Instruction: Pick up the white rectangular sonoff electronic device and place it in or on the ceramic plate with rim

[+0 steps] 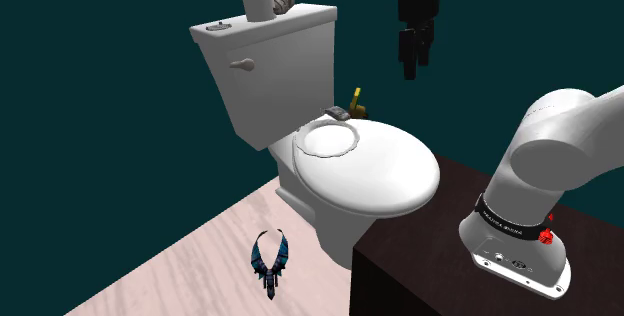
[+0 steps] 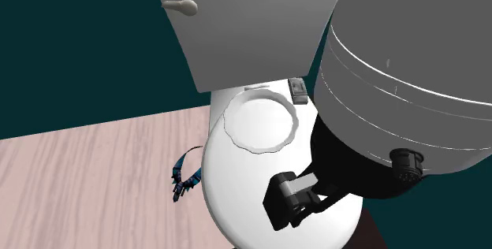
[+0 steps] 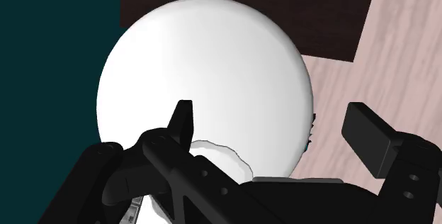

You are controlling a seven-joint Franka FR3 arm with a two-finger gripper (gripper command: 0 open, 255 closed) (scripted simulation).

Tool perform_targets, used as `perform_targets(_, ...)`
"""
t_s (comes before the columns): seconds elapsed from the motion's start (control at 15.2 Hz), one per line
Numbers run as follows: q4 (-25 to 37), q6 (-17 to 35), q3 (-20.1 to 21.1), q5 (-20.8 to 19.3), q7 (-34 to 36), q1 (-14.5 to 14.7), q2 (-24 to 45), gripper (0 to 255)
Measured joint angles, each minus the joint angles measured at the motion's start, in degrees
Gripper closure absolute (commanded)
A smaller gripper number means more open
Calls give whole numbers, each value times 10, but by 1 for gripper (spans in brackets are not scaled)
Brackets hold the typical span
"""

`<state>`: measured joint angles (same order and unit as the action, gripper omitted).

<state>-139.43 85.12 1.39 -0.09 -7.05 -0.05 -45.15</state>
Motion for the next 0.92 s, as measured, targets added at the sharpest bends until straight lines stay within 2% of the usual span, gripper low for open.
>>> perform_targets(0.26,-8,39,-7,-5,-3,-5,28,0)
perform_targets(0.92,9,225,-45,-22,-27,-29,210,0)
